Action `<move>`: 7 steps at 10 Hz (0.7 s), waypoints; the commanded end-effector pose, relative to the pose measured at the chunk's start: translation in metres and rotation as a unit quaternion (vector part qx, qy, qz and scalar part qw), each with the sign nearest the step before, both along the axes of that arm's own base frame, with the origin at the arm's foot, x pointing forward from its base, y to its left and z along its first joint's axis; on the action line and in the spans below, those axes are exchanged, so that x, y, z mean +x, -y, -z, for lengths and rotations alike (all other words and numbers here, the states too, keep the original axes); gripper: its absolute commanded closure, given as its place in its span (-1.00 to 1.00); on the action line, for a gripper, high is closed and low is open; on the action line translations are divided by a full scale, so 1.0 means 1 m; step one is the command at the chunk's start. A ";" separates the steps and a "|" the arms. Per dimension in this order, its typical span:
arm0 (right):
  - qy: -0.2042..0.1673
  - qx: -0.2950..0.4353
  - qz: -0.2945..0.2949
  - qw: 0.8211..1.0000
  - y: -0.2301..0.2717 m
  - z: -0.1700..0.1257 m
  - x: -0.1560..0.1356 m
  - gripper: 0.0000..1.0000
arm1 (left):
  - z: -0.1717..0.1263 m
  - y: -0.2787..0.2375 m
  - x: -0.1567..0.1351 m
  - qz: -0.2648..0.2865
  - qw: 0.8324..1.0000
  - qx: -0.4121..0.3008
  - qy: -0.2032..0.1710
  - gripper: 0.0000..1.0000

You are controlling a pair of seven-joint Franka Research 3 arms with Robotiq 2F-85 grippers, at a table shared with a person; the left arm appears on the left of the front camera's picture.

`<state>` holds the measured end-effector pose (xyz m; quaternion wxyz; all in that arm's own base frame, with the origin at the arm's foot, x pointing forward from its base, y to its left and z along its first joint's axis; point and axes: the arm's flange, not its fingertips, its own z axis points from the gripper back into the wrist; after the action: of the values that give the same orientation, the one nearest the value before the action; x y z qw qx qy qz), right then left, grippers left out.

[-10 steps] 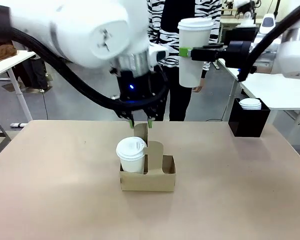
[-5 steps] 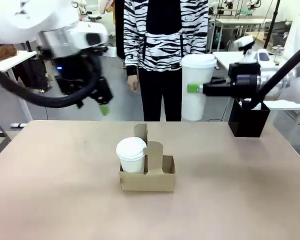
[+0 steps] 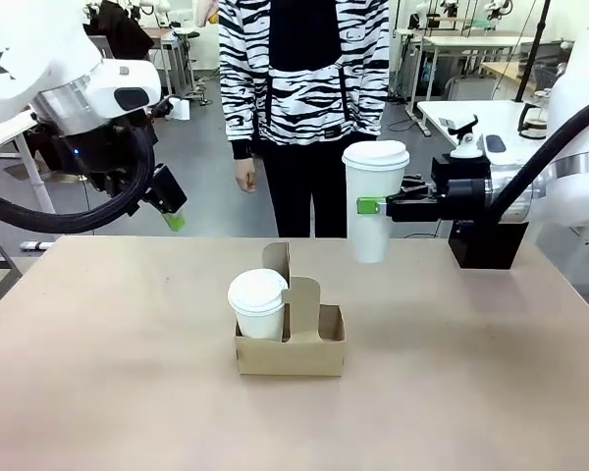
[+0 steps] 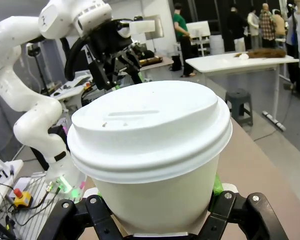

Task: Pour a drink into a cup and package it in a carrier.
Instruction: Insert the held 600 ml Paper Cup into the Cup Carrier.

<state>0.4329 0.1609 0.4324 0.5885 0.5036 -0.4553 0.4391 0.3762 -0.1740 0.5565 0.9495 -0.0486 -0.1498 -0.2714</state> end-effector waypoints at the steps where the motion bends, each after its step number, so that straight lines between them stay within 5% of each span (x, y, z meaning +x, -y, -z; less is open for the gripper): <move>1: -0.004 -0.001 0.001 1.000 0.000 0.005 0.001 -0.60 | 0.004 -0.005 0.003 -0.005 1.000 -0.003 0.005 -1.00; 7: 0.037 0.075 -0.166 0.983 -0.037 0.074 0.022 -0.60 | 0.059 -0.074 -0.007 0.022 0.999 -0.020 0.040 -1.00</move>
<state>0.4440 0.1997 0.3619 0.4835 0.5839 -0.4215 0.4977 0.3759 -0.1075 0.5013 0.9465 -0.0512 -0.1721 -0.2682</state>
